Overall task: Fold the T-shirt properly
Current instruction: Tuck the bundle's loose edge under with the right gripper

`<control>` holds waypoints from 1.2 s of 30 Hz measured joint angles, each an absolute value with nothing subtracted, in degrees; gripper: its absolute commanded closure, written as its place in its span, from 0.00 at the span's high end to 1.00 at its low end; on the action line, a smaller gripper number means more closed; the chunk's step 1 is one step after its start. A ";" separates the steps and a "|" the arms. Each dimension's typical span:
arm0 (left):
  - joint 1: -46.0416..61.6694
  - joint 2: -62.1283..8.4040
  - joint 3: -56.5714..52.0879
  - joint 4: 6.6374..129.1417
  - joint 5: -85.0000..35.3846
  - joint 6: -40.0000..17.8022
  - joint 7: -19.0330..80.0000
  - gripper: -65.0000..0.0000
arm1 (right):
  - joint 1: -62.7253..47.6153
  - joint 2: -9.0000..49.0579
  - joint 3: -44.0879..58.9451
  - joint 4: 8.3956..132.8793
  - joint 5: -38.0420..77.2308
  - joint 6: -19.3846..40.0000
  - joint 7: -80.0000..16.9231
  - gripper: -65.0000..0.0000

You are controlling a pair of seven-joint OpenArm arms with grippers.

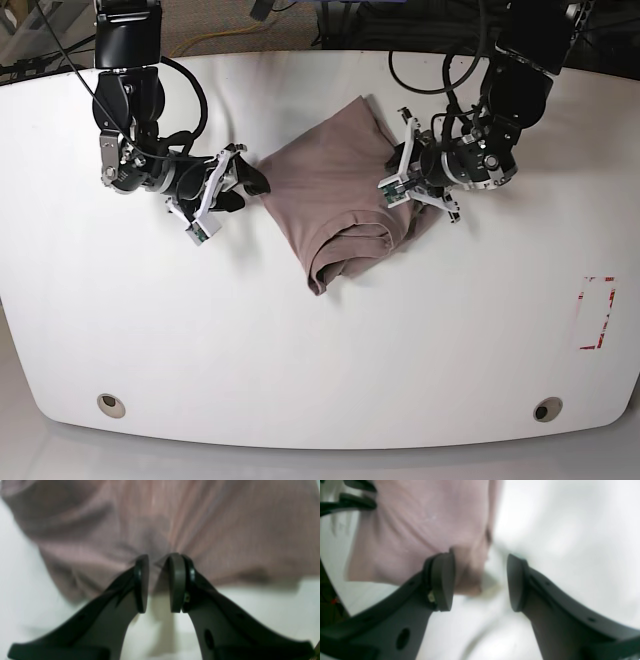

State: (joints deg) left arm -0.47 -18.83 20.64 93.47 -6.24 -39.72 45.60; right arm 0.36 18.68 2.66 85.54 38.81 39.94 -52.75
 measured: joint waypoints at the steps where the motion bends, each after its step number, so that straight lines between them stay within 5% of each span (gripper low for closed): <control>1: -0.36 -19.44 20.53 94.28 -6.07 -39.72 45.91 0.19 | 0.03 19.25 2.70 86.52 39.38 39.83 -52.82 0.47; 15: 0.19 -18.39 14.20 108.33 -4.32 -39.68 52.23 0.19 | 4.38 15.38 2.02 95.00 42.48 39.70 -62.13 0.47; 32: 11.20 -11.16 14.26 108.09 -3.90 -39.46 52.10 0.19 | 18.04 8.29 -10.22 73.56 42.33 39.59 -60.90 0.46; 36: 11.27 -11.40 14.22 106.06 -4.05 -39.38 51.64 0.19 | 20.40 7.31 -13.43 67.61 42.02 39.59 -57.80 0.35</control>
